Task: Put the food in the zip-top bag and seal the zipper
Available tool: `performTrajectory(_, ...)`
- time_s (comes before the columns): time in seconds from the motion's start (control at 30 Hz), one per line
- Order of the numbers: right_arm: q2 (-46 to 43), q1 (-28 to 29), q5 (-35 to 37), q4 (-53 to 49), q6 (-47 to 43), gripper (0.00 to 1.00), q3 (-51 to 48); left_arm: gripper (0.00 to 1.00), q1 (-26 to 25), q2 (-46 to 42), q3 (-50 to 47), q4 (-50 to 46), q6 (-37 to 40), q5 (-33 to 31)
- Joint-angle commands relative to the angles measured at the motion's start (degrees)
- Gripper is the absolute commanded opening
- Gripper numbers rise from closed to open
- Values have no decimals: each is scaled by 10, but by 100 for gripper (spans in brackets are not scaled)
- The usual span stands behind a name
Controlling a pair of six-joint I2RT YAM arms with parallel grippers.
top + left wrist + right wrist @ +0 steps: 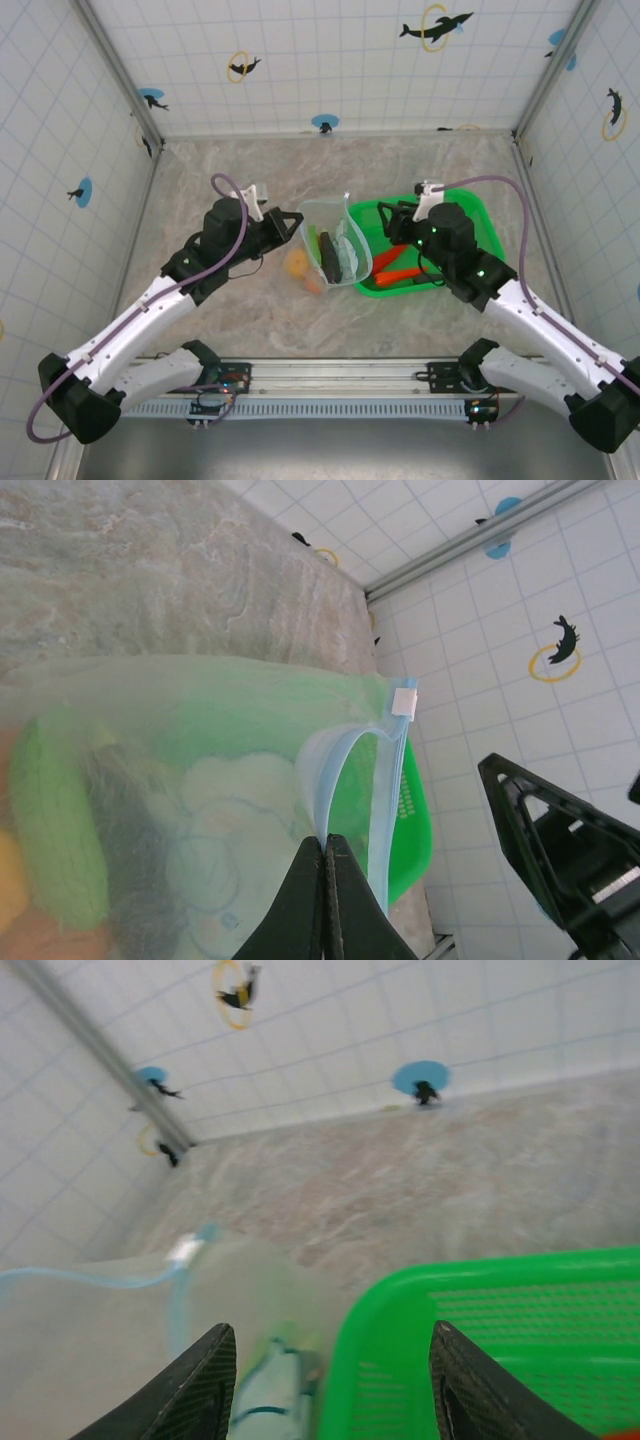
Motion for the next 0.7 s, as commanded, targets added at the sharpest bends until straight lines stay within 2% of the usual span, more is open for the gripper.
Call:
performTrajectory(0.0,5,-66,-33,-119,9,56,10,0,0,-16,-13,2,26,0)
performTrajectory(0.1,33,-112,-43,-173,49,60,14,0,1,-16,-16,2,32,2)
performTrajectory(0.23,81,-145,-90,-218,154,63,24,0,1,-15,-21,5,39,6)
performTrajectory(0.37,130,-168,-40,-295,283,67,47,0,0,-15,-30,8,45,7)
performTrajectory(0.47,175,-190,-41,-350,336,76,79,0,1,-16,-37,12,50,10)
performTrajectory(0.5,184,-190,-34,-357,349,87,86,0,1,-18,-42,18,51,10)
performTrajectory(0.53,197,-191,-30,-363,365,90,91,0,1,-19,-46,22,52,11)
performTrajectory(0.67,247,-196,-5,-384,419,95,119,0,1,-11,-49,29,58,17)
